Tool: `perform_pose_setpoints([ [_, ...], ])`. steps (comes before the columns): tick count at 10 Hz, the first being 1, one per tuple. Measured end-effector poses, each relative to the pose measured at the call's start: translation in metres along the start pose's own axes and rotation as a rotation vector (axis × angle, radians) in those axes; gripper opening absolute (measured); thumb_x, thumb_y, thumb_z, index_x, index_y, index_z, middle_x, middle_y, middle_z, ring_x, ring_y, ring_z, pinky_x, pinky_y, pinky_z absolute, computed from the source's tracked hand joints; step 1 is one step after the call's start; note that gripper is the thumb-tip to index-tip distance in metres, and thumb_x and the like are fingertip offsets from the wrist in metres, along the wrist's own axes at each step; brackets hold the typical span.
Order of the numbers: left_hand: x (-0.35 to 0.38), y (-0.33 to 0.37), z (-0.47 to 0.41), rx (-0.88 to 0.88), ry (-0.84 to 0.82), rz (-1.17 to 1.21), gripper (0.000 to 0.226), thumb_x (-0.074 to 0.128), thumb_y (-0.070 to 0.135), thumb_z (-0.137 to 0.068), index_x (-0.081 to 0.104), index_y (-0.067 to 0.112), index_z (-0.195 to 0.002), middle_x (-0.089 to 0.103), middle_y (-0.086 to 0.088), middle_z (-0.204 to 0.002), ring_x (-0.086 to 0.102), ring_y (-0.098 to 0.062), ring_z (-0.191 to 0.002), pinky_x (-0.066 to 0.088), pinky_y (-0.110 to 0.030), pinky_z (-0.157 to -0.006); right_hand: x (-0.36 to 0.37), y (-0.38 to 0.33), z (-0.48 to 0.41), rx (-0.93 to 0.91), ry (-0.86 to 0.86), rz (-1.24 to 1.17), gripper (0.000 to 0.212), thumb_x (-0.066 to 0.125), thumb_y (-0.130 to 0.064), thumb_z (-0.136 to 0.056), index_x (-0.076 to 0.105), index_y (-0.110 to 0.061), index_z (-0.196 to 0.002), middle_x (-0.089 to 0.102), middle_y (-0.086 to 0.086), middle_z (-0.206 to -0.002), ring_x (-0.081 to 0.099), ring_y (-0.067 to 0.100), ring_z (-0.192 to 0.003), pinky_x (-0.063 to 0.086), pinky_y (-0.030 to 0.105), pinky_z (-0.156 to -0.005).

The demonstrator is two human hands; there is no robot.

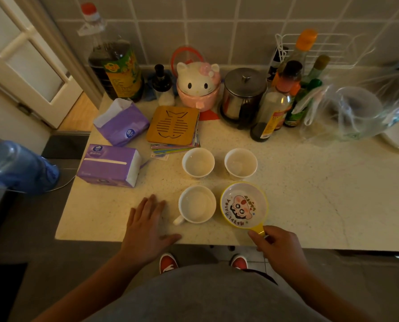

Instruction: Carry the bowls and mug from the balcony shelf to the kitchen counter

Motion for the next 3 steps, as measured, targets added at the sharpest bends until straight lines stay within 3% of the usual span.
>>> perform_pose_setpoints([
  [2,-0.0022,0.0031,-0.0001,-0.010,-0.006,0.005,0.105,0.048,0.084,-0.066,0.018,0.028,-0.150,0.008,-0.006,-0.163,0.004,-0.028,-0.149,0.013,-0.052,-0.119,0.0023,-0.0014,0.0026,-0.019,0.007,-0.001,0.044,0.049,-0.073,-0.069,0.066,-0.033,-0.073,0.069,-0.019,-0.069,0.066,-0.004,-0.064,0.053,0.014,-0.053],
  [3,-0.0032,0.0054,0.0075,-0.006,0.031,0.059,0.091,0.057,0.071,-0.074,0.027,0.025,-0.148,0.017,-0.006,-0.161,0.013,-0.027,-0.147,0.021,-0.050,-0.118,-0.0069,-0.0060,0.0031,-0.010,0.054,0.045,0.042,0.058,-0.067,-0.072,0.066,-0.034,-0.097,0.069,-0.018,-0.084,0.068,0.000,-0.065,0.058,0.019,-0.057],
])
Point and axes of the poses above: each hand's wrist, its own z-axis away from the middle knuckle, its own x-axis out of the palm, y = z × x, the point moved 3 cm from there along -z, towards the middle knuckle
